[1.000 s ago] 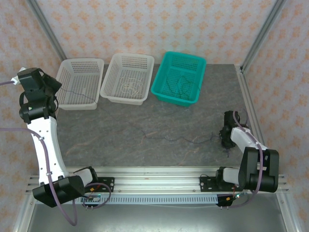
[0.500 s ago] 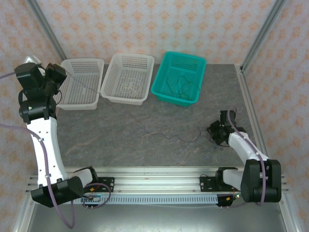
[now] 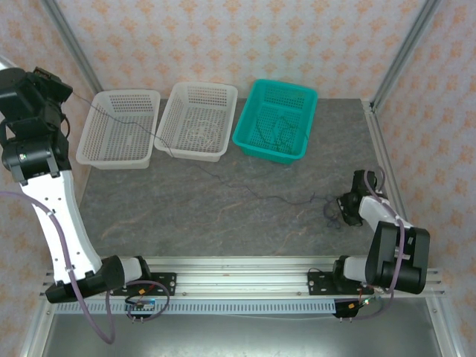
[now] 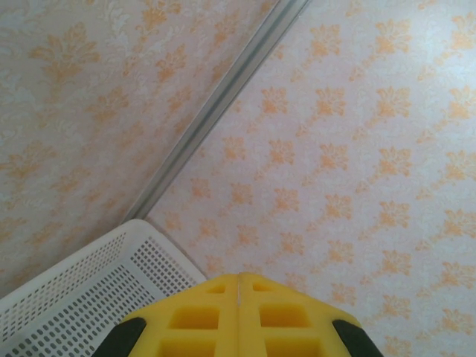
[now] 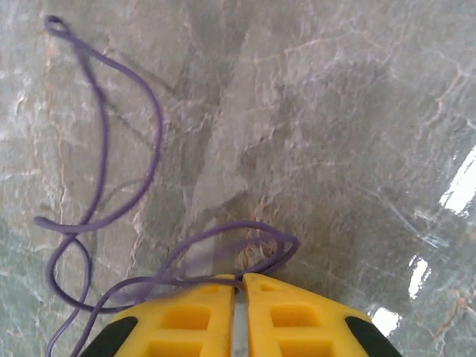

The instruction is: Untangle the cables

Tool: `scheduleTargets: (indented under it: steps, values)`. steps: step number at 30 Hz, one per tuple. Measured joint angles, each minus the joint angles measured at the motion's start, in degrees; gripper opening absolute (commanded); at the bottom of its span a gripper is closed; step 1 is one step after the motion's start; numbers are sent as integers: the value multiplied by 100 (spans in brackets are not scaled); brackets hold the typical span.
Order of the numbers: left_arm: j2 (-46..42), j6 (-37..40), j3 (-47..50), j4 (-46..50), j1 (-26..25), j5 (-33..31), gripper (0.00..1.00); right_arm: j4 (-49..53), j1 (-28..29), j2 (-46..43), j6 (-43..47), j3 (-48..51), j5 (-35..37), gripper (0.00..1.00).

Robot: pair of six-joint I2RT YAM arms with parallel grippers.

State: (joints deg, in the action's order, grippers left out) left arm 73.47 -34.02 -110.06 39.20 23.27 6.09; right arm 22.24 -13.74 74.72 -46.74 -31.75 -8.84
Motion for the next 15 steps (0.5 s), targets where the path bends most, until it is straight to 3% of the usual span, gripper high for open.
scheduleTargets:
  steps: [3, 10, 13, 15]
  values:
    - [323, 0, -551, 181, 83, -105, 0, -39, -125, 105, -101, -63, -26, 17]
    - [1172, -20, -2426, 378, 203, -157, 0, -52, -317, 350, -321, -282, -162, 13]
    - [1596, -125, -3014, 251, 203, 249, 0, -210, -378, 374, -195, -289, -439, 25]
    - [1827, -271, -3091, 122, 201, 616, 0, -350, -332, 356, -17, -289, -658, 42]
